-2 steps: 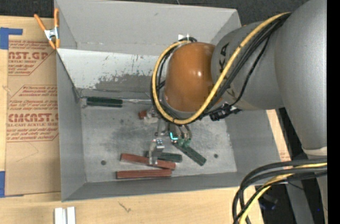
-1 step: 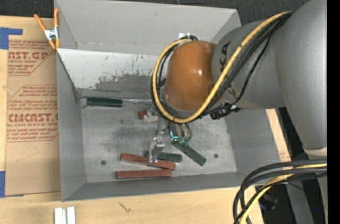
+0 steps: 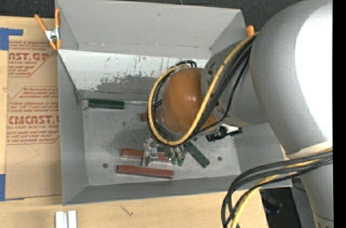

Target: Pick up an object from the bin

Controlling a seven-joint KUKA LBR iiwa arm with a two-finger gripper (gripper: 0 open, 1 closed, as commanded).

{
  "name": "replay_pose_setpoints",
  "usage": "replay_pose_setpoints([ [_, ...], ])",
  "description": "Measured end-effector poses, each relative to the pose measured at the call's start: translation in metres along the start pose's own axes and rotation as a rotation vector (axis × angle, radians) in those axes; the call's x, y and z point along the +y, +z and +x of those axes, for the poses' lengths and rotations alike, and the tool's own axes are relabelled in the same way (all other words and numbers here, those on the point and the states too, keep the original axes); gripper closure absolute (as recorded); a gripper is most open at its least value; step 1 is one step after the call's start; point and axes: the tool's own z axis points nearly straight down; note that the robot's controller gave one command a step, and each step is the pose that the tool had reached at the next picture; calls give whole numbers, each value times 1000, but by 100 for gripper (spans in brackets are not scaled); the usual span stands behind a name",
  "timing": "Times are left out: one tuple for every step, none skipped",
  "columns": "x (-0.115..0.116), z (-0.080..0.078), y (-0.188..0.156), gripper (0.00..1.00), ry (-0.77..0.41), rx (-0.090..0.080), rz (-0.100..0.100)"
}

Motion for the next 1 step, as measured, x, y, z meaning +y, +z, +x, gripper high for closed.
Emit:
replay_pose_setpoints([
  [0,0,0,100,0,0,0],
])
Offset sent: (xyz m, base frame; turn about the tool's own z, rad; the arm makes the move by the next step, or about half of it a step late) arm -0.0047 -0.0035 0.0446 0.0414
